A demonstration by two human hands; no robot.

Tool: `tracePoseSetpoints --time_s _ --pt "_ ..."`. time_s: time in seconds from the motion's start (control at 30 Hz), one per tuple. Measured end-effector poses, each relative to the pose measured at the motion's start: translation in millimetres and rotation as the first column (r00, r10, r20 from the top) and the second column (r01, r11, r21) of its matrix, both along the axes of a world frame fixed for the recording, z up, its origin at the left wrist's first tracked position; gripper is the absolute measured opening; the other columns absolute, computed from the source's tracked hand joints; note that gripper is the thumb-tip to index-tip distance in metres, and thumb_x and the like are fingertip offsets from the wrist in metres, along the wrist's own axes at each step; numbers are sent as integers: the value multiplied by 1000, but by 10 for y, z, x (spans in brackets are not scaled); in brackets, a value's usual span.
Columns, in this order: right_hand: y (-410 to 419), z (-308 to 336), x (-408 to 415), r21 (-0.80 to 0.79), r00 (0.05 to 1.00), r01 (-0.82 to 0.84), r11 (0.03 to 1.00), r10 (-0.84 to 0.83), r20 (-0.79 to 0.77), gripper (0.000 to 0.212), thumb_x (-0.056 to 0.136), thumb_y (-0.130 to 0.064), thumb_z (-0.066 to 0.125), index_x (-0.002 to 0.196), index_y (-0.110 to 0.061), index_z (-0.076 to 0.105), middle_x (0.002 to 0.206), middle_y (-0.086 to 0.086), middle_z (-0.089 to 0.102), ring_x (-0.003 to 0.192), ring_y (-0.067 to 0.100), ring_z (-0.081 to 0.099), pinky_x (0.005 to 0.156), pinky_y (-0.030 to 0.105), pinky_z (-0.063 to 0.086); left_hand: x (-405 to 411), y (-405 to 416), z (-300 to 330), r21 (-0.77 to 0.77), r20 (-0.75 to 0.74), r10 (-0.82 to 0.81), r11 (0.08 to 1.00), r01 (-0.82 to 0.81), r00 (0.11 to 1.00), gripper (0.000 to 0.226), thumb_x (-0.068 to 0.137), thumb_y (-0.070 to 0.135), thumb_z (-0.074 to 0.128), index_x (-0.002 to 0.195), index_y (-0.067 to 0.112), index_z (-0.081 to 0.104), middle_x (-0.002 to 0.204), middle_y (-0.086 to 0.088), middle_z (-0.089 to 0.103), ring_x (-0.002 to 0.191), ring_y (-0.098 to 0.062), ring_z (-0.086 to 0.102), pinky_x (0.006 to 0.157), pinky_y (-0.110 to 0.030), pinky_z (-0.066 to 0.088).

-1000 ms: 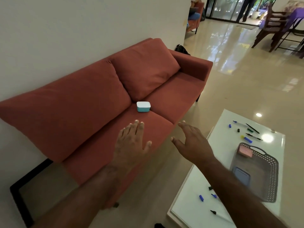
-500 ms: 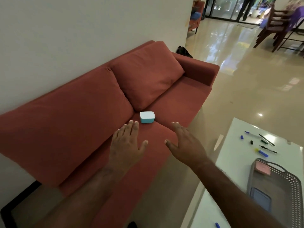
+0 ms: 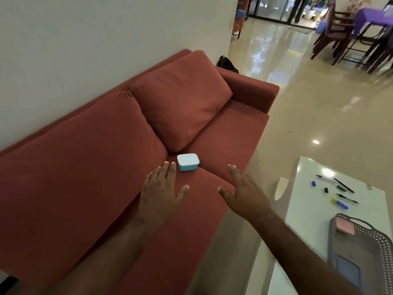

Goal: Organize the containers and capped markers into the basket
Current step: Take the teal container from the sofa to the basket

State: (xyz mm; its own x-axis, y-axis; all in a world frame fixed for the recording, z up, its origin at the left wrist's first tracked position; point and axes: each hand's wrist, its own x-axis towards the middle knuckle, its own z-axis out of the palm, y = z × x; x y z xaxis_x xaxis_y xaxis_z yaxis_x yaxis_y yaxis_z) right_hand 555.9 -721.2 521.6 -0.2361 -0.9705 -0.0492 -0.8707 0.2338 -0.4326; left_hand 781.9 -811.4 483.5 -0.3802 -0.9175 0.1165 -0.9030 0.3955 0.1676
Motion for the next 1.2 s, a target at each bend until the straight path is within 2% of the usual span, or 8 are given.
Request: tracePoseSetpoints --time_s 0.2,0.4,0.6,0.73,0.83,0.93,1.07,1.2 --pt "-673 -352 -145 94 1000 -8 996 6 28 73 93 -48 56 155 -20 26 160 1 30 147 20 27 116 30 24 -205 -619 -259 65 61 1 998 -5 998 85 87 70 25 152 16 31 155 -8 38 139 -26 40 112 -43 33" --pt "-1775 -1035 -419 212 997 -37 977 23 69 73 92 -47 57 154 -19 29 160 3 31 145 24 30 114 33 28 -608 -1484 -720 166 102 34 985 -51 994 80 90 65 41 153 18 26 158 -7 32 142 -24 35 112 -39 30" --pt "-2820 -1926 -639 268 990 -118 956 92 109 56 89 -39 62 139 -17 47 137 7 55 124 30 52 97 37 43 -969 -2268 -1513 314 128 100 940 -136 987 76 89 58 51 150 17 30 152 -9 39 135 -27 43 107 -41 36" --pt "-3333 -2579 -705 286 987 -124 950 88 136 53 87 -43 64 129 -13 52 127 8 59 115 27 57 89 35 44 -1073 -2622 -2079 477 18 214 857 -196 977 70 89 50 60 146 14 37 147 -10 46 133 -27 45 105 -37 38" --pt "-3559 -2967 -726 337 955 -88 937 -17 295 54 88 -39 65 135 -15 53 133 6 59 116 22 56 86 29 41 -1126 -2802 -2394 593 -63 334 770 -234 940 65 90 42 64 145 17 41 146 -8 49 129 -26 50 102 -34 40" --pt "-3689 -3302 -771 427 854 50 903 -260 451 54 88 -39 67 132 -10 55 129 5 61 106 19 57 80 24 36 -1209 -2956 -2664 718 -43 490 621 -315 871 63 94 42 58 146 10 41 148 -11 47 132 -28 48 102 -32 38" --pt "-3798 -3592 -781 520 696 151 841 -464 548 68 86 -40 72 141 -7 49 132 8 58 115 25 59 88 34 49 -1259 -3103 -2966 802 -40 602 495 -334 798 52 91 46 56 131 13 56 127 -12 63 110 -29 61 92 -37 49" --pt "-3853 -3709 -756 513 639 132 848 -469 610 44 90 -34 68 126 -10 64 110 6 69 89 22 64 81 39 53 -1248 -3203 -3349 846 -69 728 406 -347 683 61 71 53 53 114 11 62 111 -21 68 101 -38 67 87 -48 56"
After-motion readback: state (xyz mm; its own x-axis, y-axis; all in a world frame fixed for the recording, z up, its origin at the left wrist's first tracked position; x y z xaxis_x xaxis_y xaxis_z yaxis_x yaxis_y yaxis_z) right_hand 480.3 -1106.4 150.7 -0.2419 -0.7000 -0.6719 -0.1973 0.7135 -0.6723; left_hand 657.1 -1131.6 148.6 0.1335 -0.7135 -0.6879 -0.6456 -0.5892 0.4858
